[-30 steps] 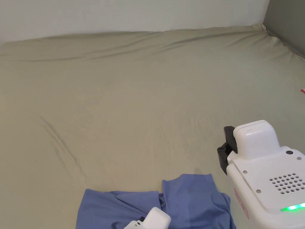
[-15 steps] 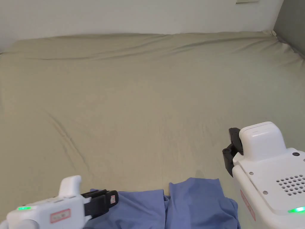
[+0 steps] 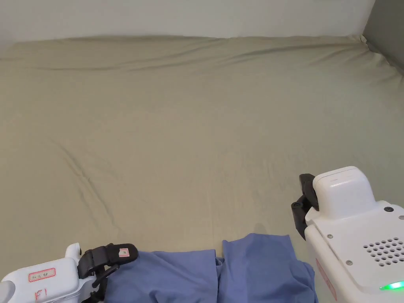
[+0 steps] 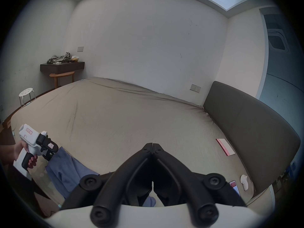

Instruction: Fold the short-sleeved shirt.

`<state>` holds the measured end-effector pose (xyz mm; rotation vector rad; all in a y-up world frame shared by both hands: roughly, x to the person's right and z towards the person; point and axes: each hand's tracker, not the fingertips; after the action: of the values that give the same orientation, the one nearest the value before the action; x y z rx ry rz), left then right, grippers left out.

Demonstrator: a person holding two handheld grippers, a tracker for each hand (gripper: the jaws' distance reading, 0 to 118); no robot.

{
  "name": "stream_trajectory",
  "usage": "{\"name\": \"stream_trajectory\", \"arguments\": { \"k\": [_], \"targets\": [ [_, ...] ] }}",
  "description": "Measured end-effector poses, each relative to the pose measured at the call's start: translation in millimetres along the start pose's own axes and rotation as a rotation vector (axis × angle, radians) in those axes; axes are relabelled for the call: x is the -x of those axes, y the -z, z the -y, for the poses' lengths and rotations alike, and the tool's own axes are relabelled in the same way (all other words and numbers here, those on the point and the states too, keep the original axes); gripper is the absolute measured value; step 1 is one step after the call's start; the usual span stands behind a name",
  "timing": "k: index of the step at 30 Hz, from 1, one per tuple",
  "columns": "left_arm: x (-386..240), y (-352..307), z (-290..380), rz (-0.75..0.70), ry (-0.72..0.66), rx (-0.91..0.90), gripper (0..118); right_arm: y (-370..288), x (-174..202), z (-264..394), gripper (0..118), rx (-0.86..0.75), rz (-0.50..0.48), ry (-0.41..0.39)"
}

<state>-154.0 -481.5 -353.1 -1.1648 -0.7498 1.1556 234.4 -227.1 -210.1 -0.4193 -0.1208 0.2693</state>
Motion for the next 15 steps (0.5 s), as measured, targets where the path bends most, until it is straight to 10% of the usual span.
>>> {"name": "stream_trajectory", "arguments": {
  "k": [2, 3, 4, 15],
  "targets": [
    [-5.2, 16.7, 8.1, -0.072, -0.015, 0.047, 103, 1.9, 1.4, 0.7, 0, 0.005, -0.003, 0.001],
    [-10.6, 22.1, 11.9, -0.183, 0.096, 0.064, 78, 2.7, 2.1, 0.5, 0, 0.007, -0.006, 0.001],
    [-20.8, 25.1, 15.6, -0.289, 0.184, 0.074, 20, 3.5, 2.9, 0.1, 0, 0.008, -0.007, 0.001],
    [-25.1, -24.3, 4.5, -0.459, 0.334, -0.063, 12, -1.5, 10.3, -10.6, 0, -0.011, -0.012, -0.020]
  ]
}}
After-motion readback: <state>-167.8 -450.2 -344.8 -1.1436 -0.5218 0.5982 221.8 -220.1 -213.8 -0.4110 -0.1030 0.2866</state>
